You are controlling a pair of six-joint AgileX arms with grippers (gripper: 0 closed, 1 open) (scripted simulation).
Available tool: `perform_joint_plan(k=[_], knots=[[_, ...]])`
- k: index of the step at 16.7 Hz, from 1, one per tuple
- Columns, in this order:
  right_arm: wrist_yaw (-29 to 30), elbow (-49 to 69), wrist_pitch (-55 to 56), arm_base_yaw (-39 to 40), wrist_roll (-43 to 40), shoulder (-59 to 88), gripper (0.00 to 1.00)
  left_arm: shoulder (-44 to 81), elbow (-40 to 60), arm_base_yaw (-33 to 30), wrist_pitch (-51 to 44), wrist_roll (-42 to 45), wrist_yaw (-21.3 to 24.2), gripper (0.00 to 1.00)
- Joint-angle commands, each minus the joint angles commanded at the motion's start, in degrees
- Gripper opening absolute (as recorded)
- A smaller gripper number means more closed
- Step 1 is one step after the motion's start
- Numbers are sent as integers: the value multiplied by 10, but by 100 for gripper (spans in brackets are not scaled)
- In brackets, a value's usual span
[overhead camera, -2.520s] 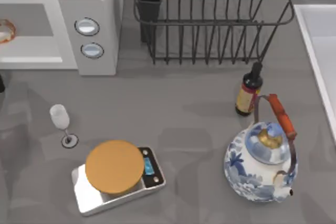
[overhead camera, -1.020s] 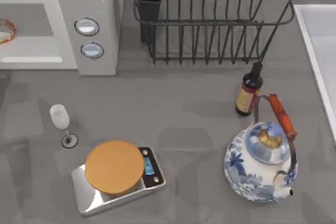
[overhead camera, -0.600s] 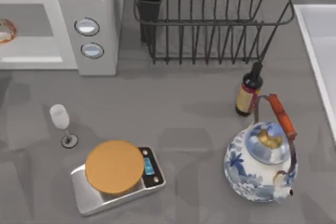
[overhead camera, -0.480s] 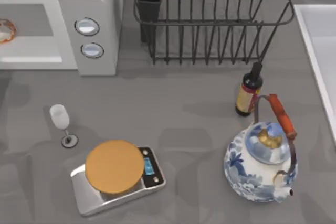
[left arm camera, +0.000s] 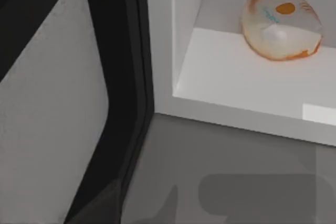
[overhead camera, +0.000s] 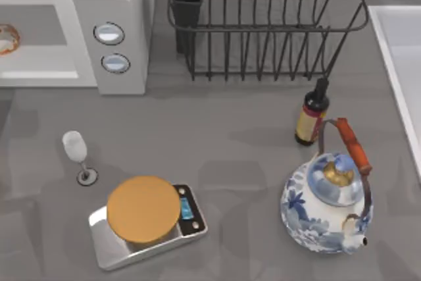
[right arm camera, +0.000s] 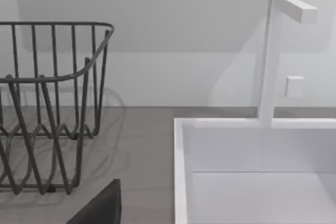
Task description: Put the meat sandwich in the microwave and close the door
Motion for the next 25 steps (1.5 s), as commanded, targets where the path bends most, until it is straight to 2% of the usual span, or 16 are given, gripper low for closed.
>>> perform_joint_plan(k=[5,8,11,20,25], knots=[[0,0,0,0,0,0,100,-5,-4,-2,-2,0,-3,100],[0,0,0,0,0,0,100,-60,-30,-10,-23,2,-12,100],[0,0,0,0,0,0,100,-170,-73,-37,-56,-1,-14,100],[0,0,0,0,0,0,100,-633,-218,-130,-162,-31,-20,100],[0,0,0,0,0,0,100,-771,-282,-162,-210,-33,-32,100]])
